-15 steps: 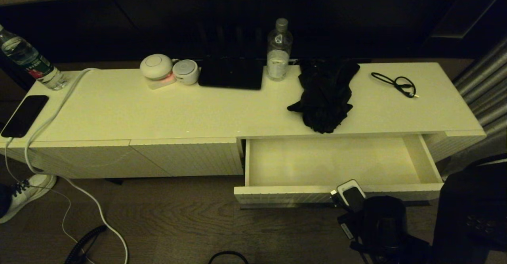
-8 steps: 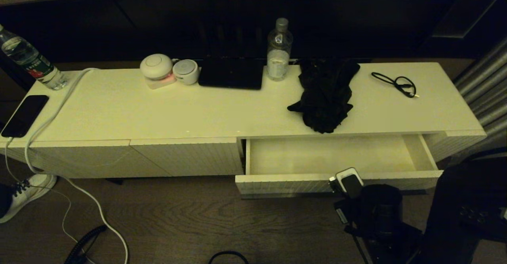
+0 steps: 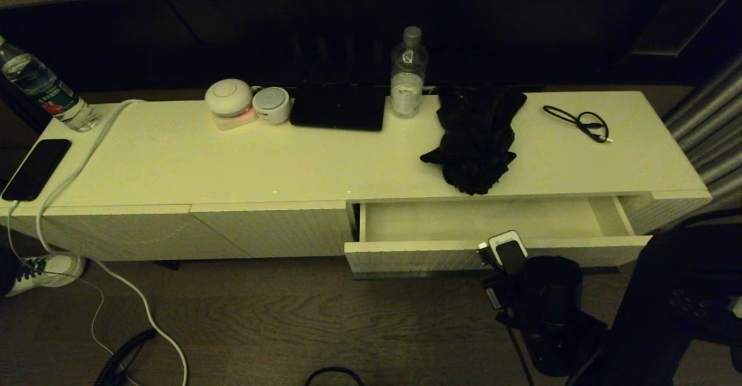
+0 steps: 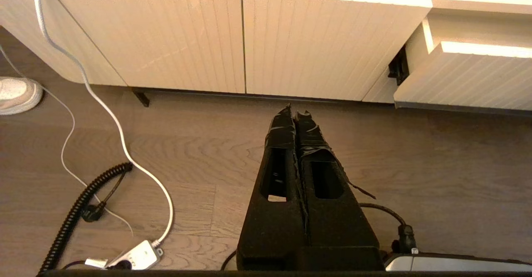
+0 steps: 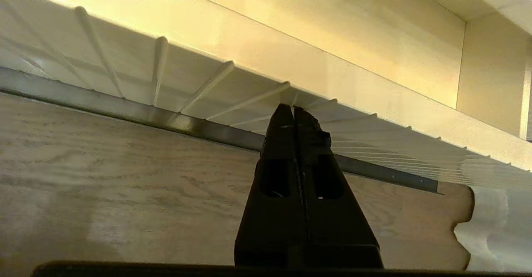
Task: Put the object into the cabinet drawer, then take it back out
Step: Close the drawer
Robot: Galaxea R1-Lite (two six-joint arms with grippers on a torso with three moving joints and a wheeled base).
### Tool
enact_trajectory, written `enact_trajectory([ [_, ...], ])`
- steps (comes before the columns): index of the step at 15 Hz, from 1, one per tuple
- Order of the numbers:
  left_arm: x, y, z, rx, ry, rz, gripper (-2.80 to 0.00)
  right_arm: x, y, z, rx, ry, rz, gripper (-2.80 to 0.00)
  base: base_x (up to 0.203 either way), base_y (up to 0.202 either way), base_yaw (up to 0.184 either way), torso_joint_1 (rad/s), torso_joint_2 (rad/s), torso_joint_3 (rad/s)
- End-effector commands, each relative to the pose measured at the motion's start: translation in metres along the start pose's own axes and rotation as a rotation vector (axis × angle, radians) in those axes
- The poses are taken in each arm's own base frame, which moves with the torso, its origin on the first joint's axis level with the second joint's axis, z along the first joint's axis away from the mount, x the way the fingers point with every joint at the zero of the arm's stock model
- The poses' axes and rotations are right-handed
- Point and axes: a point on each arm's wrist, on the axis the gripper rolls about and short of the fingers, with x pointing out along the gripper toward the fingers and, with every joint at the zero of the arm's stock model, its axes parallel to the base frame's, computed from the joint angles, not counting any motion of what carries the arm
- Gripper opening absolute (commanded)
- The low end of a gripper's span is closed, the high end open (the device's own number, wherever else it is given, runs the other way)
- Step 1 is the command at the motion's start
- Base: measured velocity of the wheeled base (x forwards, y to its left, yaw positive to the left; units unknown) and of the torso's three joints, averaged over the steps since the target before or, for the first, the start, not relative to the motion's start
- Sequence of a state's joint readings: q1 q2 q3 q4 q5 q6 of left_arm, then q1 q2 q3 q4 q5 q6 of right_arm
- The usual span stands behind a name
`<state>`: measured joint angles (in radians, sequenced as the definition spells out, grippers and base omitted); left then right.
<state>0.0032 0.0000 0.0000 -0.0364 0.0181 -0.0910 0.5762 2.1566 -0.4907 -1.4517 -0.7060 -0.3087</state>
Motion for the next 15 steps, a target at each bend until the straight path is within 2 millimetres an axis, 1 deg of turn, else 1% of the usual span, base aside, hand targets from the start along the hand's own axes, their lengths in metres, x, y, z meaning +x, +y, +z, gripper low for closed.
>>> enact_trajectory([
  [1,0.0,0.0,0.0,-0.001,-0.001,0.0,-2.8,0.002,0.0,0.007,0.021,-0.026,-0.011,-2.8,0.0,0.0,0.0,0.0,0.0,0.0],
  [7,0.0,0.0,0.0,-0.001,-0.002,0.0,-2.8,0.015,0.001,0.018,0.042,-0.063,-0.039,-2.8,0.0,0.0,0.0,0.0,0.0,0.0],
  [11,0.0,0.0,0.0,-0.001,-0.002,0.0,-2.8,0.024,0.004,0.015,0.049,-0.056,-0.055,-2.8,0.0,0.0,0.0,0.0,0.0,0.0],
  [15,0.0,0.0,0.0,-0.001,-0.002,0.0,-2.8,0.032,0.007,0.024,0.076,-0.088,-0.067,-2.8,0.0,0.0,0.0,0.0,0.0,0.0],
])
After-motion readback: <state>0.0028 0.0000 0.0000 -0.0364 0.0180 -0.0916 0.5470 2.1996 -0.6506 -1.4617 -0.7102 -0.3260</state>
